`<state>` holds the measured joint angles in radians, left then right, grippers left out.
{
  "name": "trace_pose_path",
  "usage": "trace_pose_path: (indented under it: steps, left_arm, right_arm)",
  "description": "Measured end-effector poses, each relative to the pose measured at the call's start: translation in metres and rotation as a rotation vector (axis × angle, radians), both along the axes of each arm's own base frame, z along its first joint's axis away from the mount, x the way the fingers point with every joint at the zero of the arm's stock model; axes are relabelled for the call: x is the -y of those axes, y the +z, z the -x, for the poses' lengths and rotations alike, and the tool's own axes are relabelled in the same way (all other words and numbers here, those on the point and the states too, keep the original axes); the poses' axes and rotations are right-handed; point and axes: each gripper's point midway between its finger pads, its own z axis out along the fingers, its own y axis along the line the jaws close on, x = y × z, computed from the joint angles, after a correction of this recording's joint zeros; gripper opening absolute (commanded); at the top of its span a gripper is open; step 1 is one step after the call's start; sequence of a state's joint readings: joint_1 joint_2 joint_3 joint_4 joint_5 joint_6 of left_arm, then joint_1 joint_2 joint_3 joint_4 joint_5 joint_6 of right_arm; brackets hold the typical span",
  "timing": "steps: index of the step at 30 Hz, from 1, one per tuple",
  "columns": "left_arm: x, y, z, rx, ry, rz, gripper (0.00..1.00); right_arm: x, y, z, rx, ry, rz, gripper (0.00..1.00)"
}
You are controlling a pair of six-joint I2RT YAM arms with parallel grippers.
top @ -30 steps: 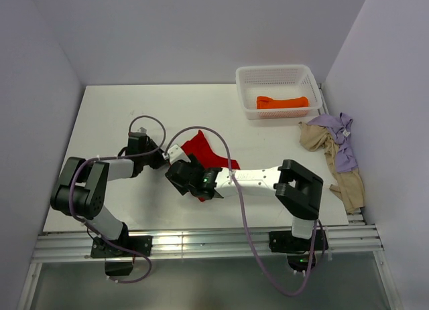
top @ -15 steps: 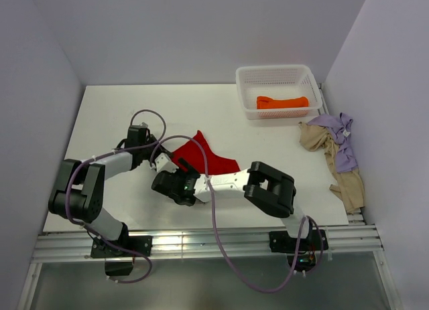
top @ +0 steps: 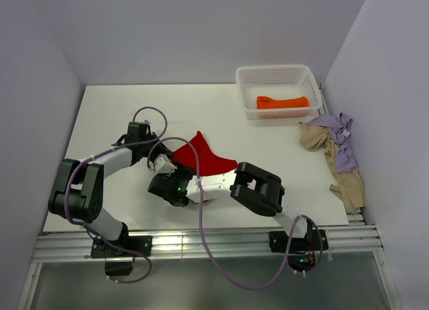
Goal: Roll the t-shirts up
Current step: Roll the tshirt
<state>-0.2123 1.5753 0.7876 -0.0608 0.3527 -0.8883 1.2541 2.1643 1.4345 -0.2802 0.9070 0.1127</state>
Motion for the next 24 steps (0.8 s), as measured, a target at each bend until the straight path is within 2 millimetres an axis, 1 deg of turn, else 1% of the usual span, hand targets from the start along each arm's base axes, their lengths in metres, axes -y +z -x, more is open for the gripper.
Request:
trace_pose_path:
  steps: [1, 3, 4, 5, 7, 8, 11, 14, 18, 21, 24]
  left_arm:
    - [0.0, 0.0, 0.001, -0.004, -0.003, -0.003, 0.0]
    - [0.0, 0.001, 0.001, -0.005, -0.008, -0.006, 0.0]
    - [0.0, 0.002, 0.0, -0.005, -0.009, -0.007, 0.0]
    - [0.0, 0.002, 0.0, -0.005, -0.011, -0.006, 0.03]
    - [0.001, 0.003, 0.001, -0.004, -0.017, -0.003, 0.15]
    - [0.001, 0.003, 0.001, -0.002, -0.021, -0.005, 0.25]
    - [0.0, 0.004, 0.001, 0.004, -0.03, -0.013, 0.38]
    - [-0.002, 0.011, 0.002, 0.013, -0.03, -0.016, 0.46]
    - [-0.007, 0.03, -0.005, 0.066, -0.027, -0.018, 0.56]
    - [-0.012, 0.045, -0.009, 0.104, -0.018, -0.019, 0.59]
    - [-0.015, 0.059, -0.009, 0.147, -0.017, -0.026, 0.6]
  right_arm:
    - [0.001, 0.0, 0.0, 0.0, -0.002, 0.003, 0.33]
    - [0.002, 0.0, 0.0, 0.003, -0.005, 0.007, 0.15]
    - [0.003, 0.0, 0.0, 0.003, -0.007, 0.008, 0.0]
    - [0.003, 0.0, 0.0, 0.001, -0.008, 0.009, 0.0]
    - [0.002, -0.002, 0.0, -0.019, -0.009, -0.01, 0.0]
    - [0.002, -0.003, 0.001, -0.031, -0.006, -0.018, 0.0]
    - [0.004, -0.001, 0.003, -0.1, 0.012, -0.068, 0.0]
    - [0.007, 0.004, 0.006, -0.187, 0.028, -0.145, 0.0]
    - [0.011, 0.018, 0.006, -0.32, 0.05, -0.302, 0.0]
    - [0.015, 0.025, 0.004, -0.43, 0.065, -0.429, 0.0]
    - [0.019, 0.025, -0.002, -0.551, 0.076, -0.561, 0.0]
